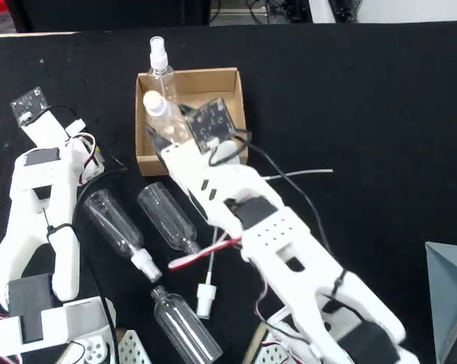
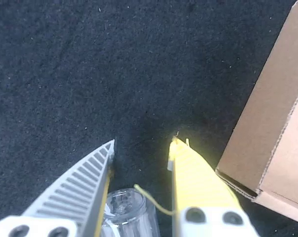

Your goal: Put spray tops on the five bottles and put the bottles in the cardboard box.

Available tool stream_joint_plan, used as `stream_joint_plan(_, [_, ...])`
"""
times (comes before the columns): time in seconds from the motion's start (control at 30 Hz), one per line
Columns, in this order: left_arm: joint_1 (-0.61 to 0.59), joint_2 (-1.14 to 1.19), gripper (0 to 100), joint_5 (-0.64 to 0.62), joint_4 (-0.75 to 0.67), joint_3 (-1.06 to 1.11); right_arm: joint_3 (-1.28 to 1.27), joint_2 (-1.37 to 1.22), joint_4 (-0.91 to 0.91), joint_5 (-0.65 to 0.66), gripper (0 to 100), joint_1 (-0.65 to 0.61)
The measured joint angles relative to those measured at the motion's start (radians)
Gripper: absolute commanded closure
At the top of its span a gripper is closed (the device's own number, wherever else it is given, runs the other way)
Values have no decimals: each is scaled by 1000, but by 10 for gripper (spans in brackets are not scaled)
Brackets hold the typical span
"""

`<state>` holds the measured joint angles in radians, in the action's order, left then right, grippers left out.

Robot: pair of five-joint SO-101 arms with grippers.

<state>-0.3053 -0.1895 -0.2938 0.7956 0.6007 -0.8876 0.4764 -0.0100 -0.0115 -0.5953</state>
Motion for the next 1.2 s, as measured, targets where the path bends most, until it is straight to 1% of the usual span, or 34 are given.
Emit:
stream_joint_plan(0.3, [0,0,845,0,-5,0,147,-175,12,-17,935,0])
stream_joint_plan(0.43, [0,0,845,0,-6,0,195,-236,12,-18,935,41])
stream_joint_plan(0.57, [0,0,845,0,-6,0,221,-270,12,-18,935,72])
stream_joint_plan(0.83, [0,0,845,0,-6,0,256,-338,12,-18,934,72])
stream_joint_plan(0.9, [0,0,845,0,-6,0,285,-370,12,-38,932,72])
stream_joint_plan(1.07, [0,0,845,0,-6,0,336,-454,12,-149,931,72])
stream_joint_plan(1.2, [0,0,845,0,-6,0,364,-493,12,-164,931,72])
